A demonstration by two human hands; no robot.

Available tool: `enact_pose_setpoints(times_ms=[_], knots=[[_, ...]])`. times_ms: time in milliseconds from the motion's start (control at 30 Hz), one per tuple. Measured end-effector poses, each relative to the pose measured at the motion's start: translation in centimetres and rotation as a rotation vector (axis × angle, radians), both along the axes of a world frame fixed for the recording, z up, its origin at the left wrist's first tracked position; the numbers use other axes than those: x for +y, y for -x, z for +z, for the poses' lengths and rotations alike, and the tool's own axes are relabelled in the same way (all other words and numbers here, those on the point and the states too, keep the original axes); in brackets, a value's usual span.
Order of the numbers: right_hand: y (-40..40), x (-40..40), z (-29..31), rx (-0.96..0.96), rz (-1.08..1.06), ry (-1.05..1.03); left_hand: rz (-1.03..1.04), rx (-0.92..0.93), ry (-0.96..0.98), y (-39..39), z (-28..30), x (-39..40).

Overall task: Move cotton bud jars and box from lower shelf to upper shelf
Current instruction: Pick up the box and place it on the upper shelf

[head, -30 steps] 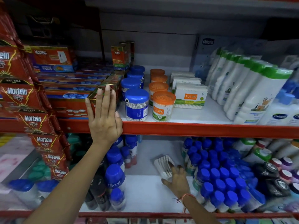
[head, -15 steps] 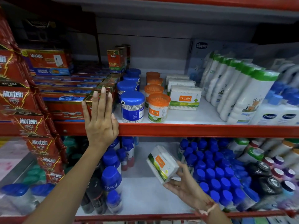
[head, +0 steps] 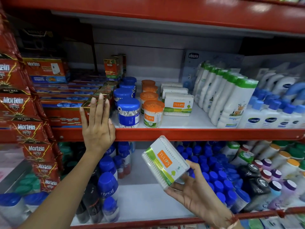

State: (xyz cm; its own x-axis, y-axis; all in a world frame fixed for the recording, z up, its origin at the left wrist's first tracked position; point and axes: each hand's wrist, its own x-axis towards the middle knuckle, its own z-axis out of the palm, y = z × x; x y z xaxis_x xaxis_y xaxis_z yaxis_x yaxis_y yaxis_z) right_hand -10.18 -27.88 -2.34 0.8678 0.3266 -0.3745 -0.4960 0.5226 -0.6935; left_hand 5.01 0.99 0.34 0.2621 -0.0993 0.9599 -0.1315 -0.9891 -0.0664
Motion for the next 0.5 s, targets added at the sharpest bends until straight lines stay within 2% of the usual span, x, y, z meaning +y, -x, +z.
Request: enact_pose_setpoints(times_ms=[367,500], knots=[[-0.5,-0.9,9.7,-0.317,-0.109,-0.138,-0.018,0.014,0.008,0.2,0.0,0.0],[-3.0,-0.4,13.1,-0.372,-0.245,0.105,-0.014,0.029,0.004,0.2,0.0,0.0]])
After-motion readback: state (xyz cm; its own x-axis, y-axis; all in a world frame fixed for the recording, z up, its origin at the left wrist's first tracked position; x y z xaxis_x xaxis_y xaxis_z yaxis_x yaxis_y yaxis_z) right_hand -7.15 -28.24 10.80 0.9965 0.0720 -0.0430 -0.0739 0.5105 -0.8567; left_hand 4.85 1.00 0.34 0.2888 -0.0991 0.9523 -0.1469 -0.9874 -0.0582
